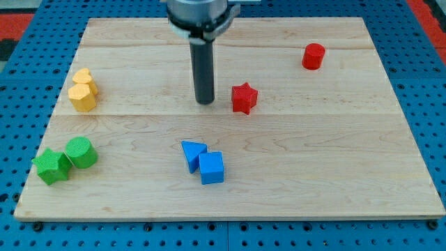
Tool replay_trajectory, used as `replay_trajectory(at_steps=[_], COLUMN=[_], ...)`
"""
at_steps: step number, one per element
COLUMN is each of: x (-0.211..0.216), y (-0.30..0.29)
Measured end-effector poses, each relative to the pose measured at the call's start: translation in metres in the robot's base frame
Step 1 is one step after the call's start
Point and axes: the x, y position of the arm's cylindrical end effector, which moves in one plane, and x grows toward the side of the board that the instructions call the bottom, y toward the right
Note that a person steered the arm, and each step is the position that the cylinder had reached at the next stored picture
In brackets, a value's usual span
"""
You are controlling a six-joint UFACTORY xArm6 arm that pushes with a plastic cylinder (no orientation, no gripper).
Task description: Move the blue cube closer to the red star
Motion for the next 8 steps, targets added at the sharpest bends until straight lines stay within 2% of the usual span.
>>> replay_trajectory(at_steps=[2, 3, 4, 5, 6, 8], x=[0.107, 0.108, 0.146, 0.184, 0.184, 0.184], y=[0.014, 0.093, 0.117, 0.108, 0.088, 0.088])
